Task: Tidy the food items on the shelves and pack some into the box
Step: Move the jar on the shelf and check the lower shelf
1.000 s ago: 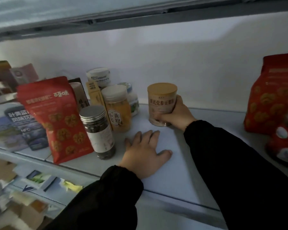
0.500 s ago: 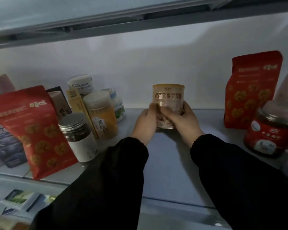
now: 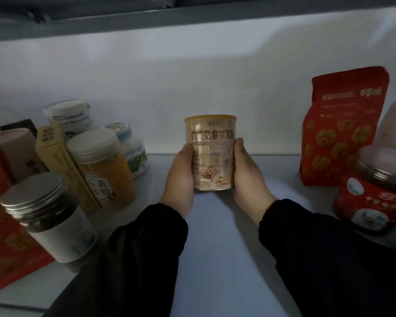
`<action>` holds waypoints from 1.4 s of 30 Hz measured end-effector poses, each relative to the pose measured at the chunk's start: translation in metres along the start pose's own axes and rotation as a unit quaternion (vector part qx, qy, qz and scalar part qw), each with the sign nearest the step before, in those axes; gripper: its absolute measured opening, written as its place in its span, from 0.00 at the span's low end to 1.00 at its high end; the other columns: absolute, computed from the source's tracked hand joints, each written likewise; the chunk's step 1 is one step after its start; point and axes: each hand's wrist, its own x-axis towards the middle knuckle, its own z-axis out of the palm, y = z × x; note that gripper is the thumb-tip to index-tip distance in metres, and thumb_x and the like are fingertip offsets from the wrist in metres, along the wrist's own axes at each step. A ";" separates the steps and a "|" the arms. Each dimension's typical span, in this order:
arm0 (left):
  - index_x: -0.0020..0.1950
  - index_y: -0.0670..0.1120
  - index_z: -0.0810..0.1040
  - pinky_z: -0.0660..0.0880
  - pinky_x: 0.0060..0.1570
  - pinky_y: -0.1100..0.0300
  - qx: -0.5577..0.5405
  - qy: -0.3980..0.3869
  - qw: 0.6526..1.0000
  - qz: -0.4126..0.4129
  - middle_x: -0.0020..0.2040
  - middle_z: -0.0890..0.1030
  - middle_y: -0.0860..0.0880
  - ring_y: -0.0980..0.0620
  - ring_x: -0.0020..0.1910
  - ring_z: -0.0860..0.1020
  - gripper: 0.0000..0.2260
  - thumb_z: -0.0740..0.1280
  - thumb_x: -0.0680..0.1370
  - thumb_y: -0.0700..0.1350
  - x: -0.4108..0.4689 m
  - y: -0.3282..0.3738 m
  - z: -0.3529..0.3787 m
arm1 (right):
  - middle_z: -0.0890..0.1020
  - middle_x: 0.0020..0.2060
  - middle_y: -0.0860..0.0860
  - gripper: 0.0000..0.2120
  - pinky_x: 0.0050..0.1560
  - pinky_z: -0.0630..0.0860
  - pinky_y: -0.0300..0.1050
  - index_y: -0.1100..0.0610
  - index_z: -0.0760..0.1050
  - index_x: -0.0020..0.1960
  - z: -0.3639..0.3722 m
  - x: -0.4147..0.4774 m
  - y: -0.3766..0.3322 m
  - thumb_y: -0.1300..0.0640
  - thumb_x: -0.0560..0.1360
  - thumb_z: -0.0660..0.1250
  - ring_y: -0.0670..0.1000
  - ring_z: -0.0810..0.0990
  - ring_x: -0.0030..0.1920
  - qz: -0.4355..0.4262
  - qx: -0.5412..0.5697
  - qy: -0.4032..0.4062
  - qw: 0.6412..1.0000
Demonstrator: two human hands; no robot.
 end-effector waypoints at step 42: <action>0.68 0.49 0.79 0.80 0.58 0.40 0.011 -0.033 0.999 -0.023 0.60 0.86 0.44 0.44 0.60 0.84 0.23 0.58 0.84 0.62 -0.013 0.008 0.006 | 0.84 0.62 0.57 0.26 0.68 0.77 0.59 0.56 0.75 0.70 -0.008 -0.007 -0.014 0.39 0.86 0.53 0.56 0.83 0.64 0.000 0.088 -0.045 0.995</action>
